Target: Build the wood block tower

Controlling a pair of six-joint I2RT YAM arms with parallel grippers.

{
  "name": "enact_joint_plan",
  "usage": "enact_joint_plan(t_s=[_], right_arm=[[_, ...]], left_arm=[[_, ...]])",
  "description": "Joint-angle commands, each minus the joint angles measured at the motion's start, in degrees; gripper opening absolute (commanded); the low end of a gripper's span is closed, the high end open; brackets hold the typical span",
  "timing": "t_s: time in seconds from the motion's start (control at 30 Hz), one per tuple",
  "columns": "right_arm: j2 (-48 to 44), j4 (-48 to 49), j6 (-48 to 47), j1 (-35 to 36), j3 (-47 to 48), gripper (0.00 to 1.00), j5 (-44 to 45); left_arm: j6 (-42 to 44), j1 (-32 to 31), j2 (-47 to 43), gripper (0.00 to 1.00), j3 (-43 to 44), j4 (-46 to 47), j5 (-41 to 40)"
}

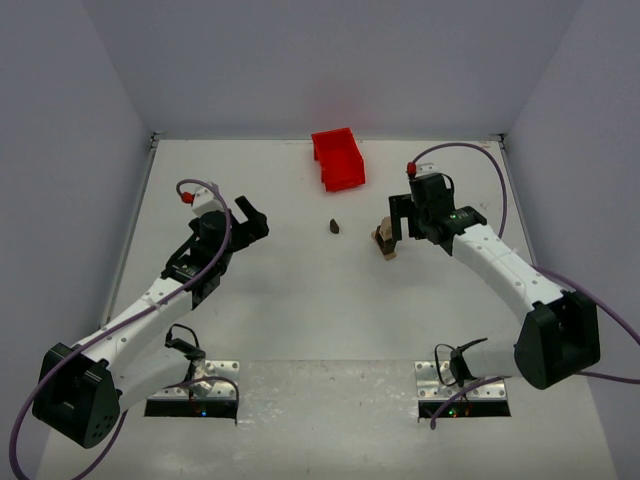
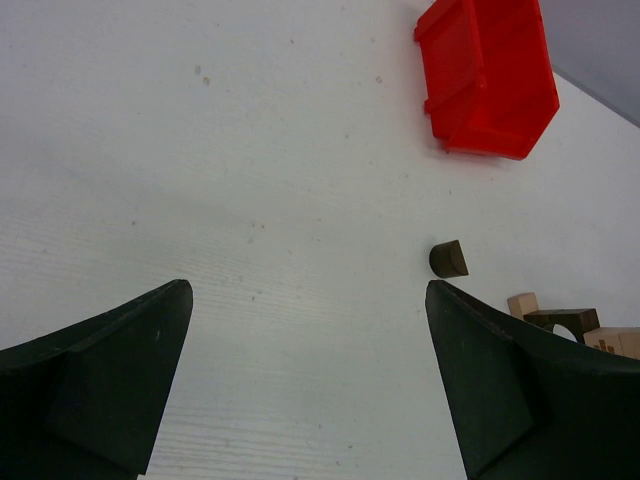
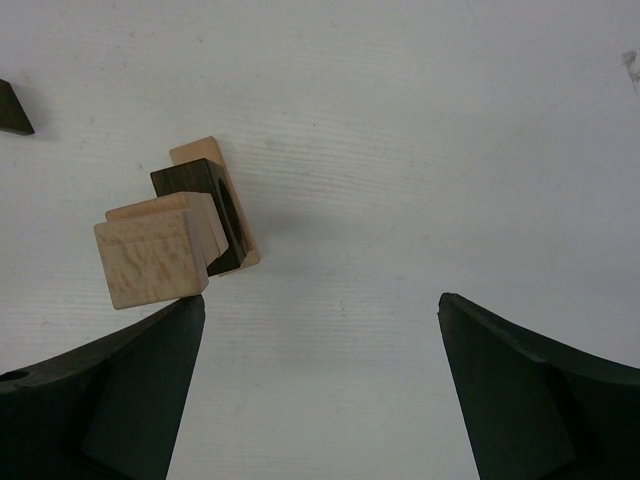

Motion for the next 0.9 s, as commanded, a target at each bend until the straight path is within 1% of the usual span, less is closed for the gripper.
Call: enact_joint_plan(t_s=[0.0, 0.43, 0.87], right_arm=[[0.1, 2.2, -0.2, -0.2, 2.8, 0.99, -0.3], [0.2, 2.1, -0.5, -0.2, 2.9, 0.99, 0.3], [0.1, 2.2, -0.3, -0.2, 3.0, 0.99, -2.5]], left_arm=[[0.2, 0.0, -0.6, 1.00, -0.2, 2.7, -0.2], [0.2, 0.0, -0.5, 1.00, -0.2, 2.7, 0.0], [0.3, 0.0, -0.5, 1.00, -0.3, 2.8, 0.1]])
